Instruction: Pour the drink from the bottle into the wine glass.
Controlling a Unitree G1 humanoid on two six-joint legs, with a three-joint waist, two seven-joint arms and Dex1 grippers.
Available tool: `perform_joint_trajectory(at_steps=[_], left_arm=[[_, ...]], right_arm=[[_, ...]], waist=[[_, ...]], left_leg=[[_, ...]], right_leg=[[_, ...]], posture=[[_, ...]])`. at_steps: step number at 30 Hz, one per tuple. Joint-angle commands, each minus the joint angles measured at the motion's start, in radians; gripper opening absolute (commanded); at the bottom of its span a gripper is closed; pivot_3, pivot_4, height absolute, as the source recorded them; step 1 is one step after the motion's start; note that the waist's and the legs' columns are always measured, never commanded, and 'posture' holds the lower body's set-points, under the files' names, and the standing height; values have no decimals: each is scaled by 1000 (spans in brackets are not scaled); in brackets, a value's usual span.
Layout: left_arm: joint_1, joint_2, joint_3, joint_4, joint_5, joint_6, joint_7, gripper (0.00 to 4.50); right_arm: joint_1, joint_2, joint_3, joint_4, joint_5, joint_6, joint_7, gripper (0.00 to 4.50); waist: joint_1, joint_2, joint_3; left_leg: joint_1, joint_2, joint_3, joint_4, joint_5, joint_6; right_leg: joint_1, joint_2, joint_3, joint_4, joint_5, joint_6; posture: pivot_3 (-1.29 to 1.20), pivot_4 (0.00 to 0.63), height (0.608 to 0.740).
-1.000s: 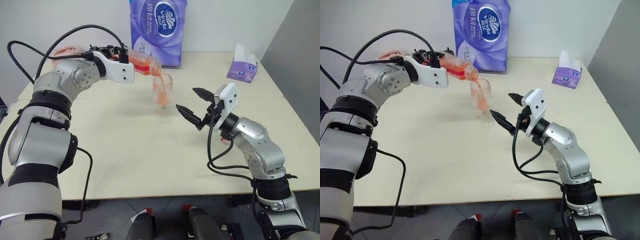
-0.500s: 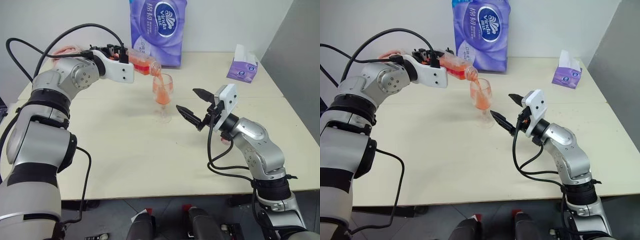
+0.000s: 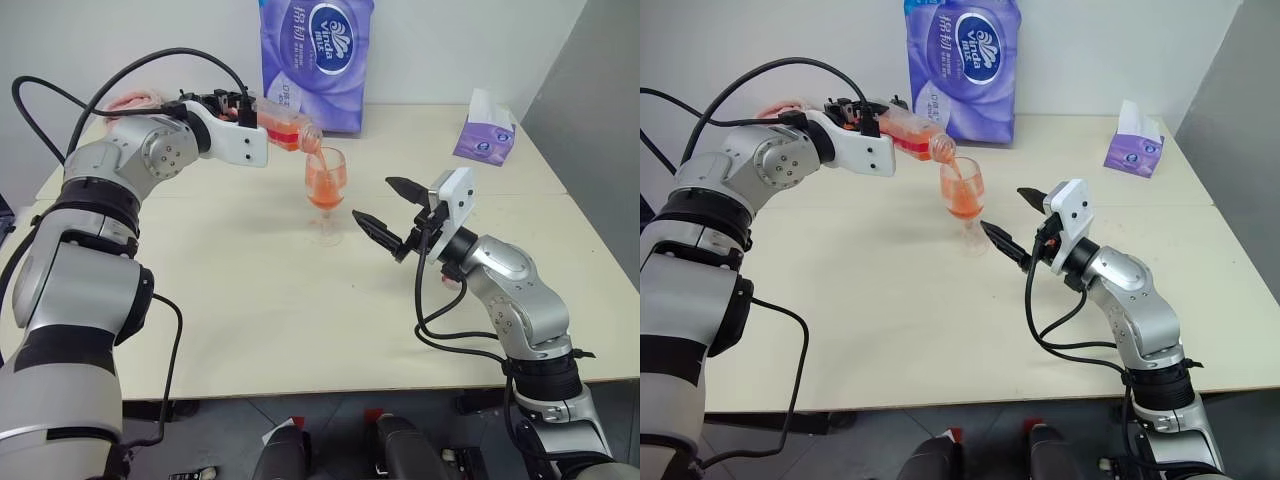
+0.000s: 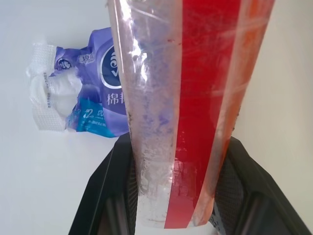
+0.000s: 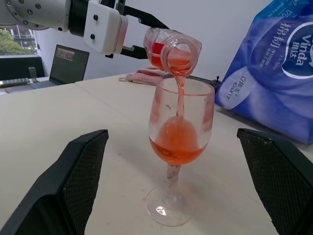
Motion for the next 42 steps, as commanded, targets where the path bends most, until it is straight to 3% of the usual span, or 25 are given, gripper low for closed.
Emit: perform_joint_trajectory(at_steps=[1,10,23,32,42], left_arm=[[-54,21,3,-4,1,6,24,1695],[-42,4,28,1,-40,10,-1,1695],[35,-45,175,-29,-278,62,-178,1695],[256,-137,437,-182,-625,256,-303,1695],[561,-326,709,-402,-902,499,-80,1695]], right_arm=[[-8,-5,-19,-40,8,-14,3,4500],[-8,-4,-21,-43,8,-9,-3,4500],[-12,0,-20,-42,12,0,-8,4500],[33,-61,-5,-120,20,11,49,4500],[164,-133,55,-228,36,16,142,4500]], waist=[[0,0,0],[0,0,0],[-1,0,0],[-1,0,0],[-1,-1,-1]], left_leg=[[0,0,0,0,0,0],[0,0,0,0,0,0],[1,0,0,1,0,0],[0,0,0,2,0,0],[2,0,0,3,0,0]], right_leg=[[0,0,0,0,0,0],[0,0,0,0,0,0],[0,0,0,2,0,0],[0,-3,1,3,0,0],[0,-4,3,6,0,0]], posture=[[0,150,740],[0,150,740],[0,150,740],[0,150,740],[0,150,740]])
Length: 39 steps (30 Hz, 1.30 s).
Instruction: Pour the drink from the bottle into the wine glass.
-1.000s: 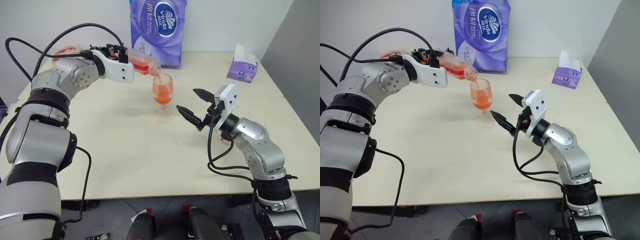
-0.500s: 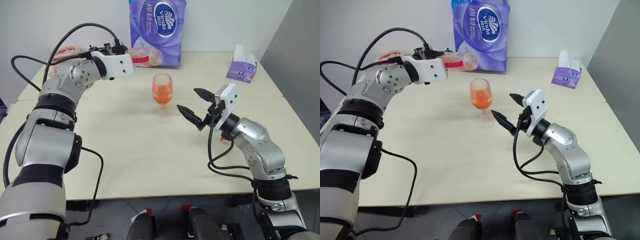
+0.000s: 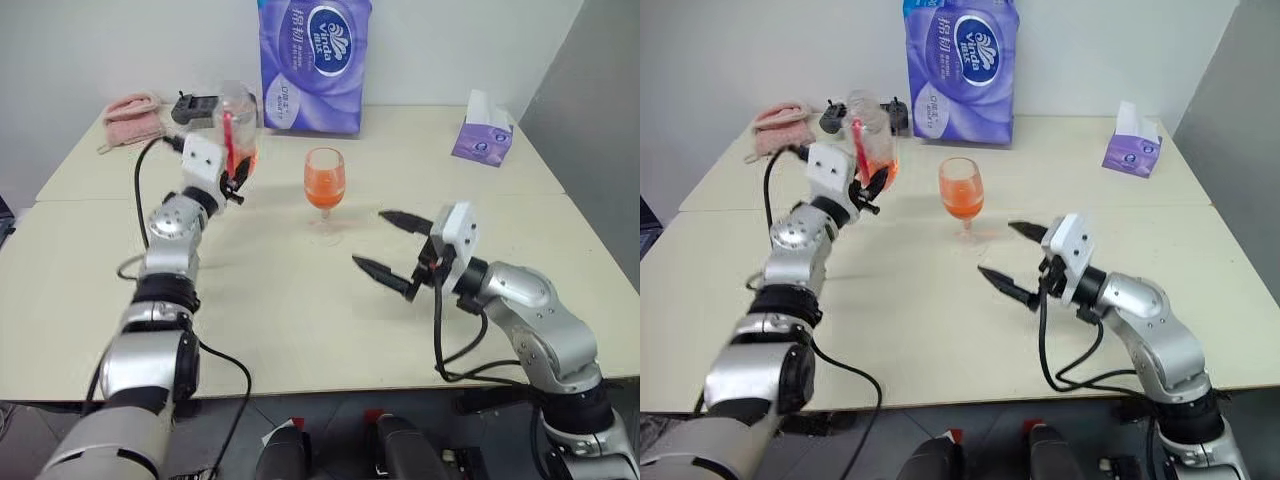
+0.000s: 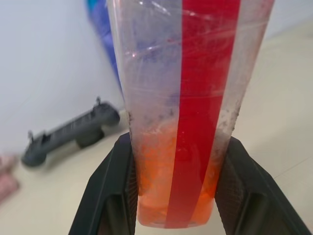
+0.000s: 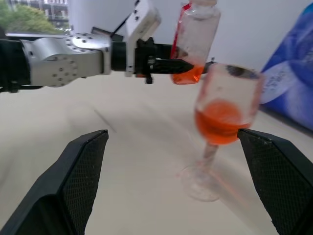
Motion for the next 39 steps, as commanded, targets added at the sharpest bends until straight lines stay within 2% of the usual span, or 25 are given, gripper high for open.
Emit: perform_joint_trajectory(at_steps=[1,10,18,25,27,34,39], left_arm=[[39,-35,76,-80,-83,26,58,1695],[115,-76,107,-46,-142,-7,-3,1695],[122,-75,97,8,-118,-25,4,1695],[127,-72,90,33,-107,-36,11,4017],[129,-73,90,34,-106,-36,10,4470],[133,-75,88,22,-105,-31,9,4470],[190,-69,54,-77,-86,44,3,4470]], right_arm=[[-12,9,-4,-33,7,-17,-2,4500],[-13,16,-24,-35,15,10,-35,4500],[-14,14,-28,-45,23,29,-55,4500],[-19,12,-47,-31,29,36,-65,4500],[-19,13,-48,-31,29,38,-64,4500],[-14,14,-53,-37,31,47,-66,4500],[38,-8,-74,-69,25,61,-78,4500]], waist=[[1,0,0],[3,-3,-2],[3,-3,-2],[3,-3,-2],[3,-3,-2],[3,-3,-2],[3,-3,-2]], left_leg=[[0,0,0,0,0,0],[0,-1,-1,2,0,0],[0,0,-1,2,0,0],[0,0,-1,2,0,0],[0,0,-1,2,0,0],[0,0,-1,2,0,0],[0,0,-1,2,0,0]], right_leg=[[0,0,0,1,0,0],[1,0,-1,1,0,0],[1,0,-1,1,0,0],[1,0,-1,1,0,0],[1,0,-1,1,0,0],[1,0,-1,1,0,0],[1,0,-1,1,0,0]], posture=[[0,150,740],[0,150,740],[0,150,740],[0,150,740],[0,150,740],[0,150,740],[0,150,740]])
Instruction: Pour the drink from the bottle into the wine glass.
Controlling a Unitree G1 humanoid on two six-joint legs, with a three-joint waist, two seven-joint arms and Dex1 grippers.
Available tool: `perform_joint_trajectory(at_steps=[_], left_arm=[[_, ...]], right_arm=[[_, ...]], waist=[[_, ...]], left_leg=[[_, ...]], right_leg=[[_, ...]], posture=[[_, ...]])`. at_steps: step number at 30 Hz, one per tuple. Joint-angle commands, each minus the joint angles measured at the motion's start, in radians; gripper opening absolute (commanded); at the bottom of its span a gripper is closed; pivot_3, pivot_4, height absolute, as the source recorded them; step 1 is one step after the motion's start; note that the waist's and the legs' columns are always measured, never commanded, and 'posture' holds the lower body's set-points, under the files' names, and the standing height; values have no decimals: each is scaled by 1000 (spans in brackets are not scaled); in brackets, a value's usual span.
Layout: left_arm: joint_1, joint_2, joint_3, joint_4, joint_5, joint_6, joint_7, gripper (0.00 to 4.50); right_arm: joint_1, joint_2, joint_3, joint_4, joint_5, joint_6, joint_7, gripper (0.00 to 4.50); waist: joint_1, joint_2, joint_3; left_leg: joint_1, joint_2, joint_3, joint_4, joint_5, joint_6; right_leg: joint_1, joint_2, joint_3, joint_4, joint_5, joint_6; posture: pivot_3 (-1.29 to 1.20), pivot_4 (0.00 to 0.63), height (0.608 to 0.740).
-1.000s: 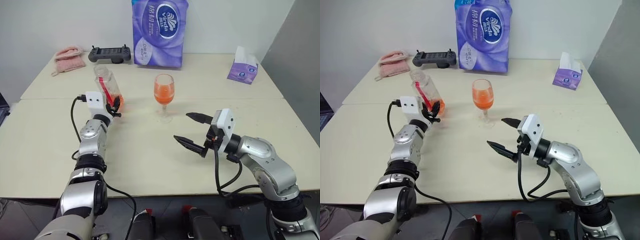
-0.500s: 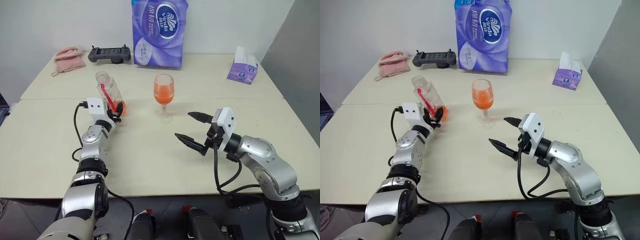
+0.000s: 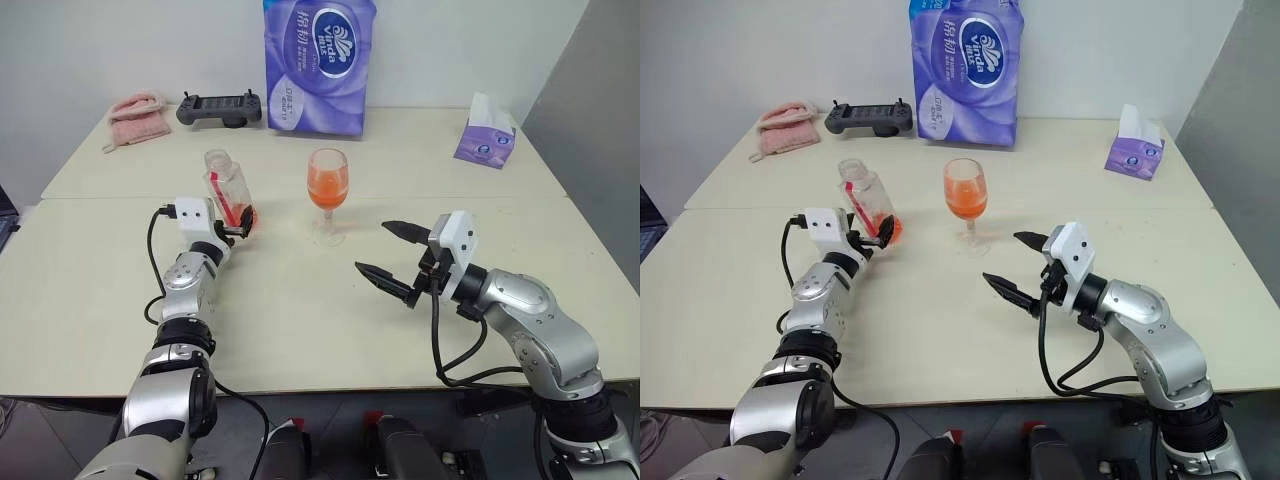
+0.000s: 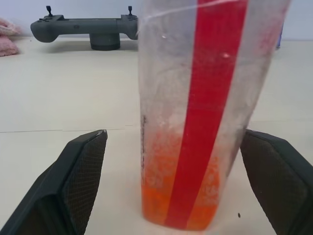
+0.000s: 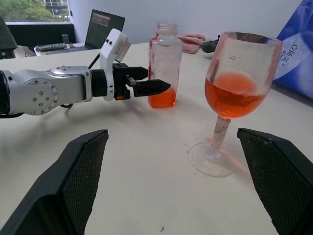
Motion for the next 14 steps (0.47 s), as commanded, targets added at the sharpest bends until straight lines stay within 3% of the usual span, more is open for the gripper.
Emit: perform_joint_trajectory(at_steps=[1,4,9,14], left_arm=[[71,18,-34,-151,19,83,-1,4470],[187,22,-47,-363,5,207,3,4470],[381,-1,-74,-782,-3,435,71,4470],[485,-67,-79,-1062,-43,649,157,4470]], right_arm=[[63,-29,-58,-80,10,12,-25,4500],[135,-40,-88,-116,-15,46,-86,4500],[151,71,-162,-122,-133,159,-395,4500],[181,115,-166,-109,-224,207,-519,4500]], waist=[[0,0,0],[0,0,0],[0,0,-1],[5,0,-2]], left_leg=[[0,0,0,0,0,0],[0,0,-1,-1,0,0],[2,2,-1,-2,0,-1],[2,0,-1,-2,0,-1]], right_leg=[[0,0,0,0,0,0],[0,0,2,-1,0,0],[1,-1,4,0,0,0],[2,-1,4,-1,0,0]], posture=[[0,150,740],[0,150,740],[0,150,740],[0,150,740]])
